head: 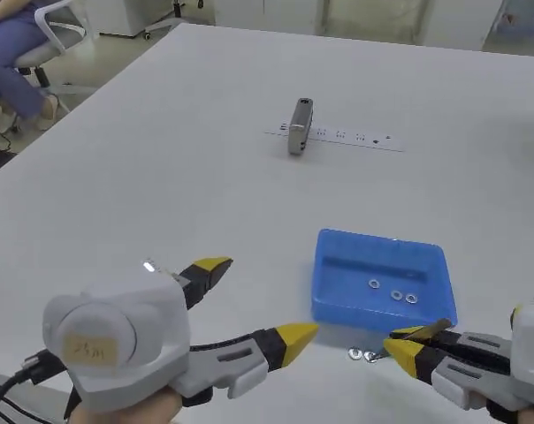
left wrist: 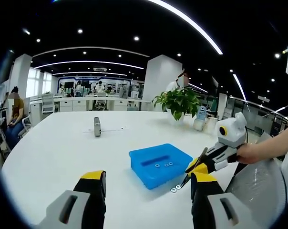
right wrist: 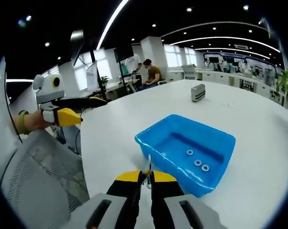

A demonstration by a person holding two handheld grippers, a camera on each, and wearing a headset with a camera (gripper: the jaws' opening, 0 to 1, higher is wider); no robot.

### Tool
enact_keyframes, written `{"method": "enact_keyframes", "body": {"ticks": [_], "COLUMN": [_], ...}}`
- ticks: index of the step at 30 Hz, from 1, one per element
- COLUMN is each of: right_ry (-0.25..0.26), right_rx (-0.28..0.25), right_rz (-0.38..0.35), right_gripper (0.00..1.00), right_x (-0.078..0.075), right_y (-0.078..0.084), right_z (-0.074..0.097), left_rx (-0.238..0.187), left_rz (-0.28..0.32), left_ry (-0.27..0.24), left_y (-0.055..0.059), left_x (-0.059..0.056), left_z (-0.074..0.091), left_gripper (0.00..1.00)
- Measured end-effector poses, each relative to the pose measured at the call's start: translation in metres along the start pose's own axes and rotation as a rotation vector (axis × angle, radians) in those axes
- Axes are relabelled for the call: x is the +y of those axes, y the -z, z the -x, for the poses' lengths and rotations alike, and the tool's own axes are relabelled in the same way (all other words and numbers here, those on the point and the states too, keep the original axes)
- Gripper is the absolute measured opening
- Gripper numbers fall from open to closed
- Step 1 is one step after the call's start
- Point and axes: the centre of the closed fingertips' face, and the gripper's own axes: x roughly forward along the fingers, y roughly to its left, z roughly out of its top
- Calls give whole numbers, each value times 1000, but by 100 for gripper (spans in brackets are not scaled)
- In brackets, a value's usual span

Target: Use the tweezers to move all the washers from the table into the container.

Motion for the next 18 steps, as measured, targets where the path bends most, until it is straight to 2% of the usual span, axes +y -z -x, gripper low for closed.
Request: {"method": "enact_keyframes", "body": {"ticks": [4,8,12,14,18], "right_ry": [0,-8,-22,-27,-34], "right_rx": [44,57,126,122,155], "right_rz": [65,96,161,182,236], "right_gripper": [4,4,4,5,4], "right_x": [-1,-1,0,3,5], "right_y": [3,1,10,8,7], "right_z": [-4,-7,-11,-12,-15], "left_rx": [0,-1,-5,-4,-5], "left_rz": [-4,-3,-1,-1,0], "left_ry": [2,3,3,3,2], "left_y": [0,1,0,0,0], "left_x": [0,1,1,0,0], "left_z": [0,0,0,0,1], "left_gripper": [74,73,73,73,73]}}
